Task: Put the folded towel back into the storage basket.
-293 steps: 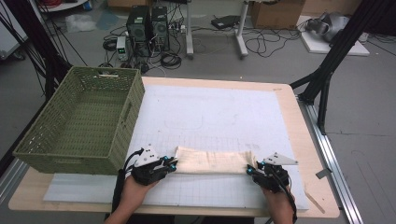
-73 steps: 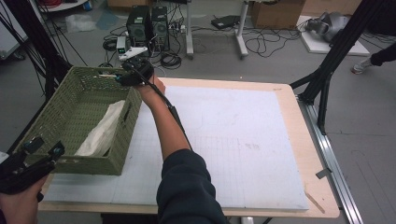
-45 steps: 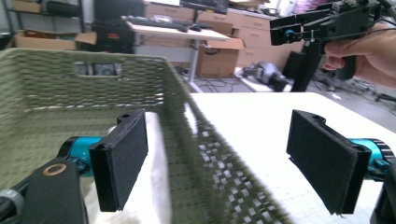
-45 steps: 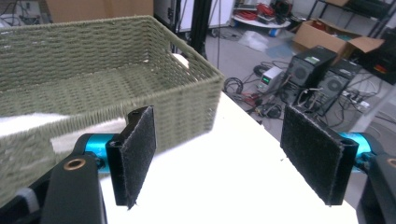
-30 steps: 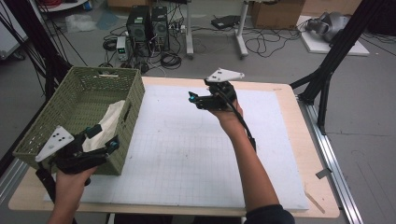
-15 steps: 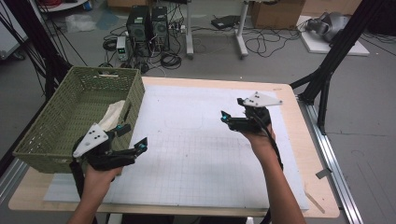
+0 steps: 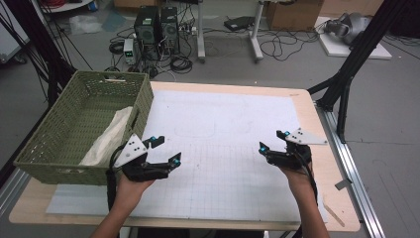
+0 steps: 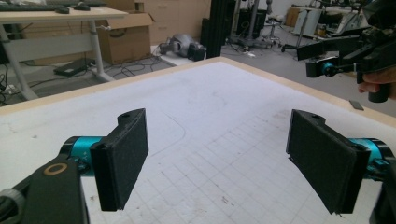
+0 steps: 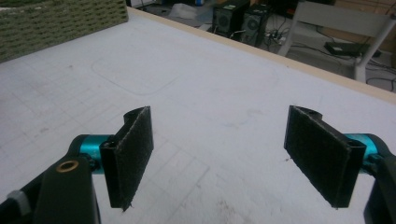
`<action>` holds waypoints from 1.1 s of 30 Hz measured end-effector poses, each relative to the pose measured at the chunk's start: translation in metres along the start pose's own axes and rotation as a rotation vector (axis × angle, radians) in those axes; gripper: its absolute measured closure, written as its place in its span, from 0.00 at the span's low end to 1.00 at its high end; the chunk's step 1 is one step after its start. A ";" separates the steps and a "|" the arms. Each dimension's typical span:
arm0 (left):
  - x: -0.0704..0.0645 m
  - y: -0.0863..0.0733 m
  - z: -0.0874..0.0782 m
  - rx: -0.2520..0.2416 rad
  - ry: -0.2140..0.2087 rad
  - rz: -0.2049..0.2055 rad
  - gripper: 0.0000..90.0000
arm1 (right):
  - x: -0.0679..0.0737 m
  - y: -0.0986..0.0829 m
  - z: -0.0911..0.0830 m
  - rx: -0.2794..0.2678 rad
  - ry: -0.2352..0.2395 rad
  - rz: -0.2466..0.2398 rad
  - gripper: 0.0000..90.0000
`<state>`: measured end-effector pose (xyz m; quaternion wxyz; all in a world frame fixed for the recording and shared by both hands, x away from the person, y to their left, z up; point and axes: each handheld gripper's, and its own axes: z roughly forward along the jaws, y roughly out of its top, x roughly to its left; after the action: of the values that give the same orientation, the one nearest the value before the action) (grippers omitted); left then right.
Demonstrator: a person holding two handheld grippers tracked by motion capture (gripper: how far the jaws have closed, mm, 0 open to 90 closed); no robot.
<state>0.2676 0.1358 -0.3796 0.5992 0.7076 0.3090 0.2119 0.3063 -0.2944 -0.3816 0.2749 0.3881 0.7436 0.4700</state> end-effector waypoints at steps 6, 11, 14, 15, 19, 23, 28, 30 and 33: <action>-0.005 -0.011 0.011 0.023 -0.010 0.007 0.24 | -0.001 -0.017 -0.013 -0.002 -0.043 0.001 0.25; -0.006 -0.021 0.017 0.046 -0.013 0.012 0.24 | 0.001 -0.028 -0.022 -0.012 -0.081 0.000 0.25; -0.007 -0.024 0.017 0.046 -0.013 0.014 0.24 | 0.001 -0.035 -0.025 -0.015 -0.087 0.003 0.25; -0.007 -0.025 0.017 0.045 -0.010 0.016 0.23 | 0.002 -0.037 -0.026 -0.017 -0.086 0.011 0.25; -0.007 -0.029 0.017 0.044 -0.011 0.022 0.23 | 0.002 -0.044 -0.028 -0.017 -0.102 0.003 0.25; -0.005 -0.032 0.016 0.044 0.001 0.016 0.22 | 0.003 -0.046 -0.033 -0.017 -0.113 0.003 0.25; -0.004 -0.033 0.014 0.041 0.003 0.009 0.22 | 0.003 -0.046 -0.038 -0.024 -0.126 -0.001 0.25; -0.004 -0.034 0.014 0.048 0.005 0.019 0.22 | 0.003 -0.046 -0.038 -0.024 -0.126 0.001 0.24; -0.004 -0.035 0.013 0.055 0.007 0.019 0.22 | 0.005 -0.045 -0.037 -0.023 -0.126 -0.003 0.24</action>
<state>0.2673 0.1266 -0.4163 0.5765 0.7258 0.3101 0.2116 0.2611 -0.3199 -0.4078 0.3263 0.4126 0.7199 0.4528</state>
